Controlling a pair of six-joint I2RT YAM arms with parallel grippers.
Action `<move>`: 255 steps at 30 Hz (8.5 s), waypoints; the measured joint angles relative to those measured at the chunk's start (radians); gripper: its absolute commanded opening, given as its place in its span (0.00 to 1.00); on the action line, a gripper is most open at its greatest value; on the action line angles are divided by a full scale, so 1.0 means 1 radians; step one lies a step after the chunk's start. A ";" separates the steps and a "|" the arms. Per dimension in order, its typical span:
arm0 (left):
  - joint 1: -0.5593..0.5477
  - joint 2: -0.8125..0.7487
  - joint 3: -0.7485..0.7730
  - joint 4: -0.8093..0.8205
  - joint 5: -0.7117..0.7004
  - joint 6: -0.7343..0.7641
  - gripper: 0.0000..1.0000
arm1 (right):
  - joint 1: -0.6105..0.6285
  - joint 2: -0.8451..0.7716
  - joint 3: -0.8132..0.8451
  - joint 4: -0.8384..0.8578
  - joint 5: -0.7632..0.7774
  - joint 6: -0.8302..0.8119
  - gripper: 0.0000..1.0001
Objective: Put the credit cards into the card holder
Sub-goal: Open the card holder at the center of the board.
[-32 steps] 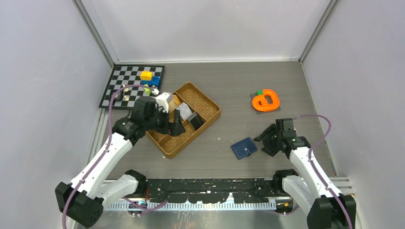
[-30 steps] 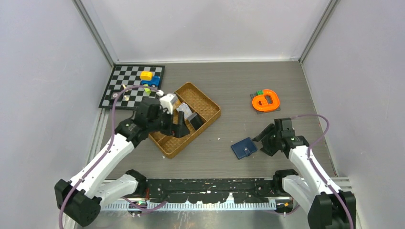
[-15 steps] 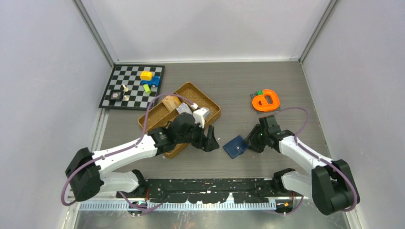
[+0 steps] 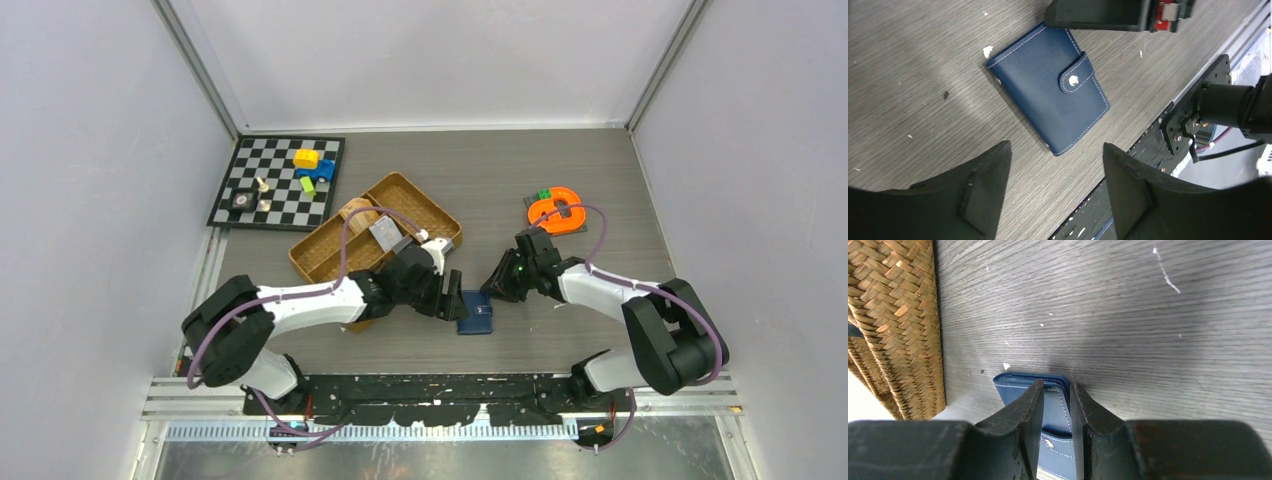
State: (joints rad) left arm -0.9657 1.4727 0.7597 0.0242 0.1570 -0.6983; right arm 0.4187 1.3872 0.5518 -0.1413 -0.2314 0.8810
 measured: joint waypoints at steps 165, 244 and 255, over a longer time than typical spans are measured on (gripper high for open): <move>0.470 -0.163 0.148 -0.592 0.935 0.340 0.00 | 0.402 -0.113 0.342 -0.126 -0.554 -0.435 0.18; 0.087 -0.232 -0.333 0.097 -0.101 -0.290 0.67 | 0.512 -0.074 0.205 -0.295 0.259 -0.059 0.00; 0.087 -0.243 -0.328 0.118 -0.027 -0.290 0.71 | 0.512 -0.170 0.213 -0.321 0.230 -0.071 0.01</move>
State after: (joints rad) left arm -0.8787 1.2297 0.4316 0.1421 0.1303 -0.9878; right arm 0.9306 1.2171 0.7647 -0.4625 -0.0013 0.8104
